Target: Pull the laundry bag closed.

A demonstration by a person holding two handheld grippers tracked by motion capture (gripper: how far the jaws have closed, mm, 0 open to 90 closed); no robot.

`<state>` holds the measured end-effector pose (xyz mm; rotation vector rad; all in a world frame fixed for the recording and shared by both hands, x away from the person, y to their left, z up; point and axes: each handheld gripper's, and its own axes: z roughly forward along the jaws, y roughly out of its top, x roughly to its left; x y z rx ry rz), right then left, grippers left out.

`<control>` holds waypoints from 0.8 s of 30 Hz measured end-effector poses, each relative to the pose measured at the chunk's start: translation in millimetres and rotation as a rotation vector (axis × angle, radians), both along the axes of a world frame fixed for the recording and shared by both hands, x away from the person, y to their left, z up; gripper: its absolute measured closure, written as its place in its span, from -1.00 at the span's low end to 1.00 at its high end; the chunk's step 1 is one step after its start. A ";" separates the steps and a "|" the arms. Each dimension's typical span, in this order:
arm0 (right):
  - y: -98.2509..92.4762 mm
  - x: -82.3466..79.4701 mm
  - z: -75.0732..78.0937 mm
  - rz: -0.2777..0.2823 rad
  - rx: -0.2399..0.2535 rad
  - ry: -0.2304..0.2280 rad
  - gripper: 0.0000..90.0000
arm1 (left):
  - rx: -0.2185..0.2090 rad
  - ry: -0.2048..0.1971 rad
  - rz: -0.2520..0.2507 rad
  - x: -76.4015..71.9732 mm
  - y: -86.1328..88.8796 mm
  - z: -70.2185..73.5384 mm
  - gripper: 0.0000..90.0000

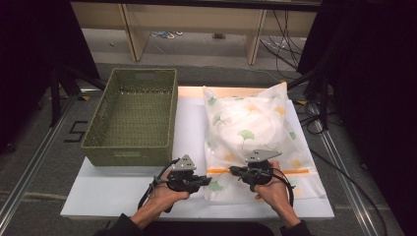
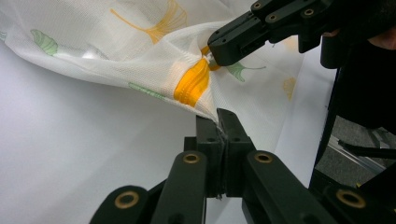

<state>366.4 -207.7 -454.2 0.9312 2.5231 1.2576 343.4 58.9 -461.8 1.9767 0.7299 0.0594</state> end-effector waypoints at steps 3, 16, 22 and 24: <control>-3.0 0.2 -1.7 -0.015 -0.002 -0.001 1.00 | 0.007 -0.005 0.003 -0.4 0.3 0.7 0.95; -14.5 0.4 -4.4 -0.041 -0.003 0.004 1.00 | 0.014 -0.008 -0.013 -0.5 2.6 1.6 0.95; -24.7 0.0 -5.8 -0.069 -0.011 -0.003 1.00 | 0.011 0.001 0.006 -2.5 2.4 1.5 0.95; -27.3 -1.0 -6.2 -0.090 -0.007 0.002 1.00 | 0.017 0.001 0.002 -2.7 2.9 1.5 0.95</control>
